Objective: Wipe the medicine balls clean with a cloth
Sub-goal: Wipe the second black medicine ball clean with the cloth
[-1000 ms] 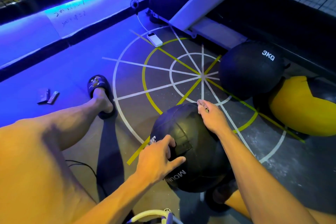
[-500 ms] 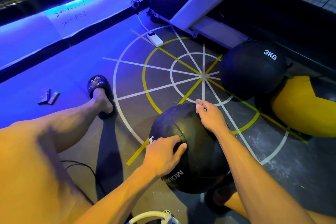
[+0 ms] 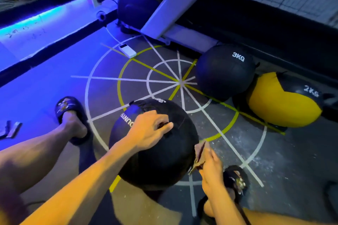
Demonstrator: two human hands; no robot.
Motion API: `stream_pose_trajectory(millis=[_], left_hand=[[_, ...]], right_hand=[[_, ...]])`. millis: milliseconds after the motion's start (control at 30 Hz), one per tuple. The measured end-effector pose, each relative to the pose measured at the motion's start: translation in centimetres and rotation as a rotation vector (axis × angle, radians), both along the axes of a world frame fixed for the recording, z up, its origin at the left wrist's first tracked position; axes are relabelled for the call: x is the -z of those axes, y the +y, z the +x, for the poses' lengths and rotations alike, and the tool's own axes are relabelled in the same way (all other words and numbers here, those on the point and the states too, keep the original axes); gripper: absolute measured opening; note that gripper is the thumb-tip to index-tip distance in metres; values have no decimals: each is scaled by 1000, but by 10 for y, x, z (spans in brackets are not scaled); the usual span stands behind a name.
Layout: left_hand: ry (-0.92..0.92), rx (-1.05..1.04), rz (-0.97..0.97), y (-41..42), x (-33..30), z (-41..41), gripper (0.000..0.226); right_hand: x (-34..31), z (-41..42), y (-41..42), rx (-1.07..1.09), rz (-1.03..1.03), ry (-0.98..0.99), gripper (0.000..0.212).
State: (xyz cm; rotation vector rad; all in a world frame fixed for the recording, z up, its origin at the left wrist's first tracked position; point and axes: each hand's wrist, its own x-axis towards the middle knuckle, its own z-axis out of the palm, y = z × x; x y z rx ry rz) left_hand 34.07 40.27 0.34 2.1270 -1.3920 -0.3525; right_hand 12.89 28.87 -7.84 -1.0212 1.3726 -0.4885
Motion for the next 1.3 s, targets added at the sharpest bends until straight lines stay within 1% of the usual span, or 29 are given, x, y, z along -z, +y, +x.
stream_pose_trajectory(millis=[67, 100, 167, 200, 233, 300, 333, 400, 467, 500, 567, 667, 733, 800, 833, 867, 900, 933, 967, 1000, 1033, 1067, 1100, 1133, 1167, 1200, 1233, 1267, 1300], left_hand=[[32, 5, -46, 27, 12, 4, 33], [84, -17, -68, 41, 18, 8, 29], [163, -93, -81, 71, 30, 21, 26], [174, -139, -80, 82, 34, 27, 30], [175, -185, -72, 93, 38, 34, 38], [135, -268, -68, 111, 43, 43, 46], [121, -313, -85, 117, 45, 46, 42], [215, -397, -132, 124, 48, 48, 27], [312, -425, -182, 122, 52, 50, 22], [291, -428, -203, 120, 55, 50, 31], [224, -445, -211, 119, 65, 49, 52], [288, -481, -227, 122, 73, 44, 59], [315, -487, -229, 125, 74, 37, 56], [302, -482, -229, 128, 72, 31, 53], [304, -483, -226, 131, 72, 30, 51], [319, -486, -231, 133, 71, 30, 50], [337, -487, -237, 136, 70, 31, 51], [345, -491, -238, 139, 70, 32, 53], [351, -502, -232, 142, 69, 31, 56], [357, -506, -233, 144, 69, 31, 57], [368, -509, -239, 144, 69, 30, 57], [377, -508, -246, 145, 69, 30, 56], [382, -506, -248, 145, 69, 31, 54], [375, -507, -249, 145, 70, 31, 53], [361, -505, -240, 147, 72, 33, 52], [351, -500, -229, 148, 73, 33, 53], [361, -495, -217, 151, 73, 32, 54], [377, -490, -212, 153, 71, 32, 57], [394, -498, -209, 154, 71, 33, 59]], right_hand=[[10, -7, 11, 137, 45, -61, 27], [12, -7, 14, 178, 44, -57, 28], [16, -1, 25, 217, 32, -57, 31], [18, 4, 29, 206, 9, -66, 27], [10, 12, 34, 175, -16, -65, 25], [-6, 28, 48, 109, -64, -83, 33], [-15, 36, 57, 60, -109, -91, 36], [-23, 51, 78, -114, -234, -118, 41], [-13, 58, 103, -298, -388, -59, 31], [-1, 58, 110, -342, -447, 0, 38], [5, 61, 122, -305, -522, 27, 48], [6, 73, 130, -294, -683, 57, 48], [4, 83, 139, -481, -951, 42, 50], [-3, 94, 130, -818, -1238, 13, 53], [-8, 101, 114, -964, -1306, 16, 55], [-13, 108, 93, -1041, -1354, 59, 54], [-12, 115, 70, -1059, -1330, 125, 49], [-11, 120, 47, -1013, -1225, 200, 44], [-9, 123, 28, -905, -1076, 262, 41], [-13, 126, 20, -814, -1022, 341, 41], [-19, 129, 24, -779, -946, 350, 41], [-25, 131, 40, -765, -949, 289, 42], [-28, 133, 62, -827, -1078, 228, 45], [-34, 132, 84, -958, -1246, 128, 47], [-34, 128, 101, -1131, -1374, 86, 45], [-31, 128, 100, -1247, -1429, 63, 43], [-26, 129, 89, -1249, -1411, 29, 45], [-23, 132, 73, -1180, -1341, 10, 45], [-13, 134, 52, -1065, -1188, 19, 42]])
